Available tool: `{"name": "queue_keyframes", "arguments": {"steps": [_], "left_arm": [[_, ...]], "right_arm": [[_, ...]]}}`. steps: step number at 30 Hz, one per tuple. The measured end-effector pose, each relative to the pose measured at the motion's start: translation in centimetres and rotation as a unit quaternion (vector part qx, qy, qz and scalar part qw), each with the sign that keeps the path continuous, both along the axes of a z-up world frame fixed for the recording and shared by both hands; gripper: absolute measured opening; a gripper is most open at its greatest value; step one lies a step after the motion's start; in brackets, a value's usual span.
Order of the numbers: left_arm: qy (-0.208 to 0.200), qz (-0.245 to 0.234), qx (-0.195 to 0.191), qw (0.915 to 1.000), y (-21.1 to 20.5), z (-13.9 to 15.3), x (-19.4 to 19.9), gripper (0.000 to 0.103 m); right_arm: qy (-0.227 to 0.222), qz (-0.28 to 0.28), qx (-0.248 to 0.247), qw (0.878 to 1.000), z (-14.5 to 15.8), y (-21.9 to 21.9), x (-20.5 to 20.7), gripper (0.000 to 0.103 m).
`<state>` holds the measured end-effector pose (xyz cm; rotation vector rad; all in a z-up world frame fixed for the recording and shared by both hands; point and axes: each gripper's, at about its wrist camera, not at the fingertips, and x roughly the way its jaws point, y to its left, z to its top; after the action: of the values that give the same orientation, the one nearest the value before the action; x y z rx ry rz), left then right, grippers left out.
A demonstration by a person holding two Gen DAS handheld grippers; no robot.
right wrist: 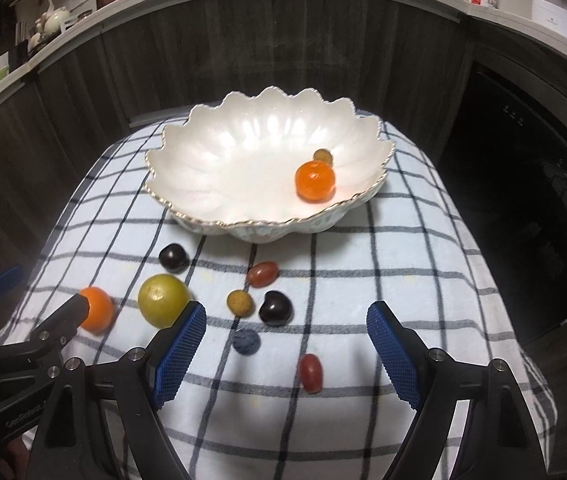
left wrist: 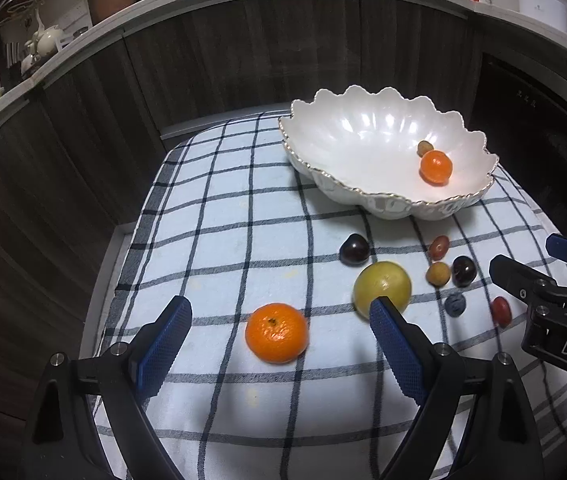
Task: Organize fruits
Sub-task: 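Withdraw both grippers from the bowl back over the table, then grasp the second mandarin with the left gripper while the right gripper approaches the blue berry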
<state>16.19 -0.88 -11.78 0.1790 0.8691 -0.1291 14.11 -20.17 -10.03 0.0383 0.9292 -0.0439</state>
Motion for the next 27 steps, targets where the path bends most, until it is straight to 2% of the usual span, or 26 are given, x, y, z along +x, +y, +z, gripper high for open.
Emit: {"name": "queue_keyframes", "arguments": {"steps": [5,10,17,23,25,27], "left_arm": [[-0.001,0.009,-0.006,0.9999,0.6,-1.0,-0.3,0.091],[-0.01,0.002,0.007,0.9999,0.5,-1.6,-0.4,0.091],[-0.027,0.004,0.021,0.9994,0.8,-2.1,-0.5,0.091],[-0.023,-0.001,0.022,0.9995,0.9,-3.3,-0.4,0.088],[-0.024,-0.002,0.023,0.9994,1.0,-3.6,-0.3,0.086],[-0.026,-0.001,0.018,0.9995,1.2,-3.8,-0.1,0.086]], "right_arm": [[-0.001,0.009,0.0,1.0,-0.9,0.6,0.0,0.084],[-0.004,0.012,0.004,1.0,-1.7,0.9,-0.3,0.084],[-0.009,0.035,-0.02,0.999,-2.8,2.2,-0.4,0.083],[-0.019,0.052,-0.044,0.998,-3.6,3.4,-0.6,0.082],[-0.022,0.057,-0.047,0.997,-3.8,3.6,-0.6,0.079],[-0.022,0.066,-0.052,0.996,-4.0,4.0,-0.5,0.071]]}}
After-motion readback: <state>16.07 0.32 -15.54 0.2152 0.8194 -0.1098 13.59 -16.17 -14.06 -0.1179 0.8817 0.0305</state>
